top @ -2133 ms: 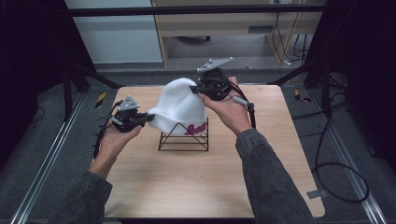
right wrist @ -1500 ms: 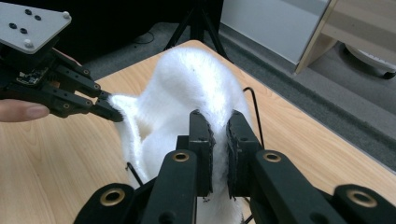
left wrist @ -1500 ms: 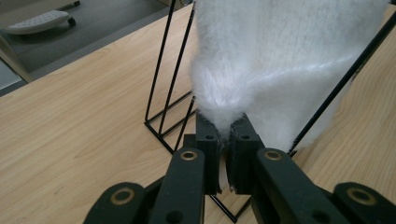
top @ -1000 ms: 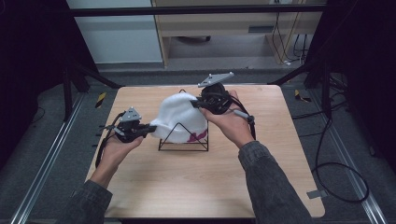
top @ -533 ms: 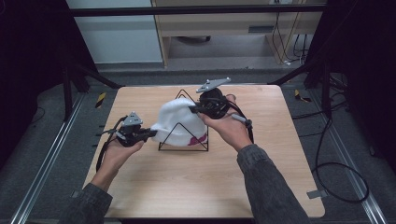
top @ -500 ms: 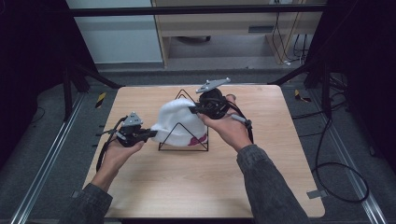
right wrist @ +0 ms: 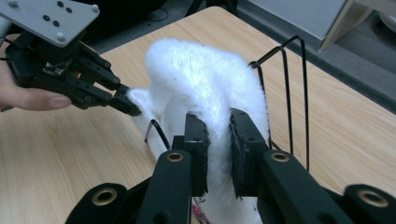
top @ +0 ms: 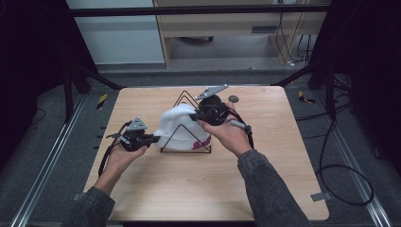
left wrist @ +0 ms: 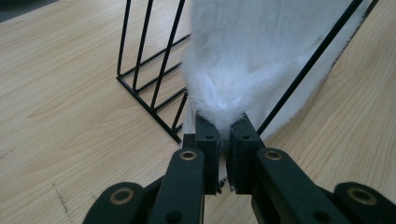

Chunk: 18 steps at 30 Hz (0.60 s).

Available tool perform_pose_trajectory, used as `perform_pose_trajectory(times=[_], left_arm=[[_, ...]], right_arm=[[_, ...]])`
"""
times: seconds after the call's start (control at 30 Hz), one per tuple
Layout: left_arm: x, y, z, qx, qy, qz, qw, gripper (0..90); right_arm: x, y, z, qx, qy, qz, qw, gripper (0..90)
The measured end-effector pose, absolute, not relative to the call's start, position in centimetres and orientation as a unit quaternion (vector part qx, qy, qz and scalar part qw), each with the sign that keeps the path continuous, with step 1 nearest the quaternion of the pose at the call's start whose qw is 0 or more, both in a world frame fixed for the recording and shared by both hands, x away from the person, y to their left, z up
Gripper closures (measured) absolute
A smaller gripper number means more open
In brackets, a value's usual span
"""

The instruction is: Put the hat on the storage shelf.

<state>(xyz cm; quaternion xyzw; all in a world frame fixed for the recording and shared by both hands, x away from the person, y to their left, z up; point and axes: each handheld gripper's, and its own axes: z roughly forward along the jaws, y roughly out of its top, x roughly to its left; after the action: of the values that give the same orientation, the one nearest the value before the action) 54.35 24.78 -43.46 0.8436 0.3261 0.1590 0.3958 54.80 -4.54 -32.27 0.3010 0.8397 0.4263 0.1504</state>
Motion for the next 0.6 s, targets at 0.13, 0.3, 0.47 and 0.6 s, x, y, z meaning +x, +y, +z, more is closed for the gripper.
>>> perform_pose_trajectory(times=[0.13, 0.3, 0.47, 0.6], left_arm=[[54.2, 24.9, -43.7, 0.847, 0.325, 0.164, 0.388, 83.1], [53.4, 25.1, -44.1, 0.853, 0.324, 0.192, 0.361, 78.8], [52.7, 25.6, -43.8, 0.846, 0.328, 0.207, 0.366, 74.0], [52.2, 26.2, -43.3, 0.838, 0.331, 0.214, 0.378, 71.2]], right_arm=[[54.4, -4.5, -32.5, 0.297, 0.842, 0.424, 0.149, 70.3], [53.5, -4.8, -32.7, 0.298, 0.842, 0.424, 0.150, 62.8], [52.4, -5.7, -33.0, 0.300, 0.840, 0.426, 0.149, 60.2], [51.7, -6.5, -33.2, 0.306, 0.837, 0.427, 0.152, 59.0]])
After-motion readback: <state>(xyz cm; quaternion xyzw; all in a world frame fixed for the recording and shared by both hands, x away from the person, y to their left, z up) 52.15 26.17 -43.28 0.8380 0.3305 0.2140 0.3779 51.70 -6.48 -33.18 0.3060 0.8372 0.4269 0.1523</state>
